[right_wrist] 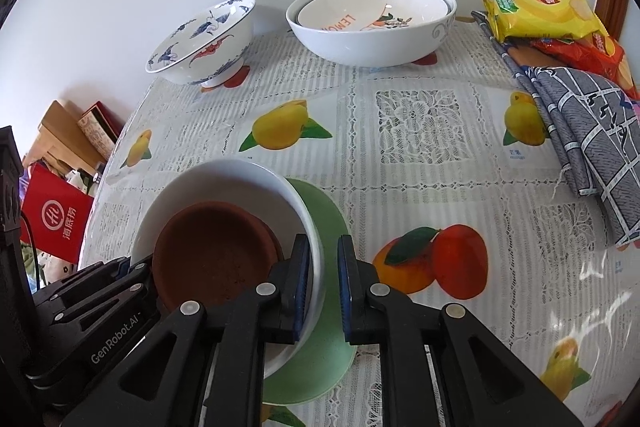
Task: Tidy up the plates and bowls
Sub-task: 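Open both grippers and release the white bowl rim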
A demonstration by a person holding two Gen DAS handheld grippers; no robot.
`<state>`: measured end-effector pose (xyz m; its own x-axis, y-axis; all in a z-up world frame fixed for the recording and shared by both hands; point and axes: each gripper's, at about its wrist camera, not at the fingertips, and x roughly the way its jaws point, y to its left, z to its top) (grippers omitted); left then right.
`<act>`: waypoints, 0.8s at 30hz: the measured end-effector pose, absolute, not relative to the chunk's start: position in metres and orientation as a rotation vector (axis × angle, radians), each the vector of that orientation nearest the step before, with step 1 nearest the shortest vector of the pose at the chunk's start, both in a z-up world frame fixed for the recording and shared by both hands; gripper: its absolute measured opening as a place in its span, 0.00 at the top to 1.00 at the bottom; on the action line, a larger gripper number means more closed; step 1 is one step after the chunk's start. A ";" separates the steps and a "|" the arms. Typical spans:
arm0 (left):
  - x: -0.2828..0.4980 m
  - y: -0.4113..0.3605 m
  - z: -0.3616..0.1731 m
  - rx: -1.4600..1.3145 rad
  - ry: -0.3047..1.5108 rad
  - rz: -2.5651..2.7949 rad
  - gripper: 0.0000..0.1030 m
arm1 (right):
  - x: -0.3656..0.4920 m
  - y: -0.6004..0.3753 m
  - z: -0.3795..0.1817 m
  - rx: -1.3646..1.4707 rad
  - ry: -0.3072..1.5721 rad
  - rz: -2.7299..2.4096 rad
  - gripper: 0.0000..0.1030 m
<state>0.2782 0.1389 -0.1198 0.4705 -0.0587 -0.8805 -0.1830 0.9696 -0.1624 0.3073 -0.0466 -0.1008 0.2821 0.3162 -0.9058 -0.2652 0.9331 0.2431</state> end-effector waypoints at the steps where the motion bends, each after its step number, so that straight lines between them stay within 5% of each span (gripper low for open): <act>1: 0.277 0.138 -0.119 -0.245 1.082 0.078 0.88 | 0.306 -0.047 -0.099 0.046 1.222 0.390 0.88; 24: 0.211 0.127 -0.079 -0.237 1.023 0.072 0.71 | 0.245 -0.065 -0.055 -0.006 1.164 0.421 0.81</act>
<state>0.2109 0.1271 -0.0794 0.5213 -0.0508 -0.8519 -0.1697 0.9721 -0.1618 0.2447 -0.0653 -0.0550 0.3267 0.3188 -0.8897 -0.3245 0.9220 0.2112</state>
